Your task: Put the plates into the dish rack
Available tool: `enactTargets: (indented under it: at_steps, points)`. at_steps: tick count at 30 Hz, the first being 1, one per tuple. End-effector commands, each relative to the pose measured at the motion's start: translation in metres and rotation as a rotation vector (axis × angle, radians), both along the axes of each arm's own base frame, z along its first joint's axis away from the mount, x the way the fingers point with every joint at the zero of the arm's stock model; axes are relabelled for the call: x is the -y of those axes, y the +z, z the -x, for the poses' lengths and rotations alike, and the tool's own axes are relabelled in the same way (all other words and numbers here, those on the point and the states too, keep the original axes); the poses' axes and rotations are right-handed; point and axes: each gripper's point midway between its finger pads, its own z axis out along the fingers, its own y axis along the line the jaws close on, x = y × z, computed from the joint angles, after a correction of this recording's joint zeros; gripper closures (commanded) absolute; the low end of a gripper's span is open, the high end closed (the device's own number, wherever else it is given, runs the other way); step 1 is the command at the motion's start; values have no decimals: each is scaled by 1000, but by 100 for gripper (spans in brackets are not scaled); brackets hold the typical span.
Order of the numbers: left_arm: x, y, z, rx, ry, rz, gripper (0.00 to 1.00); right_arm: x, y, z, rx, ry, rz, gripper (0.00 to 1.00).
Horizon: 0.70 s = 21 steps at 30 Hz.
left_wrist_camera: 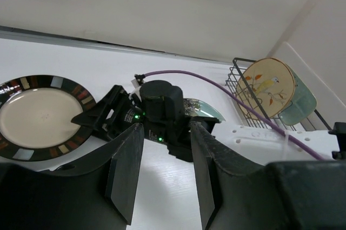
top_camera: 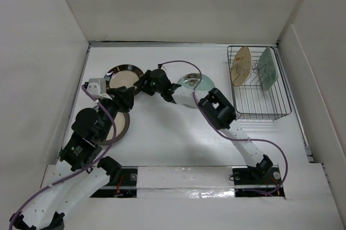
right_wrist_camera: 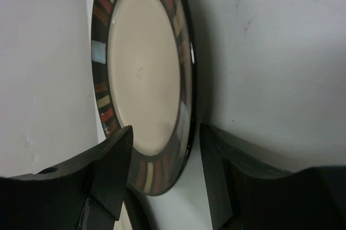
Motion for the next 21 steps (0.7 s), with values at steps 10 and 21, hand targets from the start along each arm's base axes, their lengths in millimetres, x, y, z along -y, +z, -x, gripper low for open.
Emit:
enactTargets:
  at_steps: [10, 21]
  points:
    - [1, 17, 8, 66, -35, 29, 62, -23, -8, -4, -101, -59, -144, 83]
    - [2, 13, 3, 51, -24, 14, 59, 6, 183, -4, 340, -50, -308, 100]
